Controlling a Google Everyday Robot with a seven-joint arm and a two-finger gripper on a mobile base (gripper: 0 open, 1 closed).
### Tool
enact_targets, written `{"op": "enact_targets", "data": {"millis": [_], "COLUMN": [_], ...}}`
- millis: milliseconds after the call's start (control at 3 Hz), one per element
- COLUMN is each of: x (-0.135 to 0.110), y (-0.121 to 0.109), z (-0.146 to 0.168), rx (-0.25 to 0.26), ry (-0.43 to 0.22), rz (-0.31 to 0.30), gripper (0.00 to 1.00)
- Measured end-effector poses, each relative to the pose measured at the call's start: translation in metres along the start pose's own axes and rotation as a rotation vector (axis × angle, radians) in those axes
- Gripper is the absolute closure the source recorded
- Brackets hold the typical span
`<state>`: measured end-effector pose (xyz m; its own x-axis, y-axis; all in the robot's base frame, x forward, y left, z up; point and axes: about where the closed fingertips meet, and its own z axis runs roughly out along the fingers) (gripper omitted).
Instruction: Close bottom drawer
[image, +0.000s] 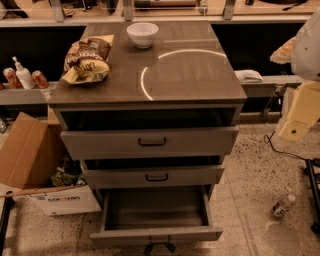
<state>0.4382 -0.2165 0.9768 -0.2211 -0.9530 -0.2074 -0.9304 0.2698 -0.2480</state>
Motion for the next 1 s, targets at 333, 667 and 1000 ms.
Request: {"op": "enact_targets", "data": {"millis": [333, 667, 1000], "x": [0.000, 0.008, 0.025], "y": [0.000, 0.005, 0.017], "z": [0.000, 0.026, 0.080], "rx": [0.000, -0.023, -0.107], "ry": [0.000, -0.059, -0.145], "rz": [0.000, -0.004, 0.009], "gripper": [0.00, 0.00, 0.00]}}
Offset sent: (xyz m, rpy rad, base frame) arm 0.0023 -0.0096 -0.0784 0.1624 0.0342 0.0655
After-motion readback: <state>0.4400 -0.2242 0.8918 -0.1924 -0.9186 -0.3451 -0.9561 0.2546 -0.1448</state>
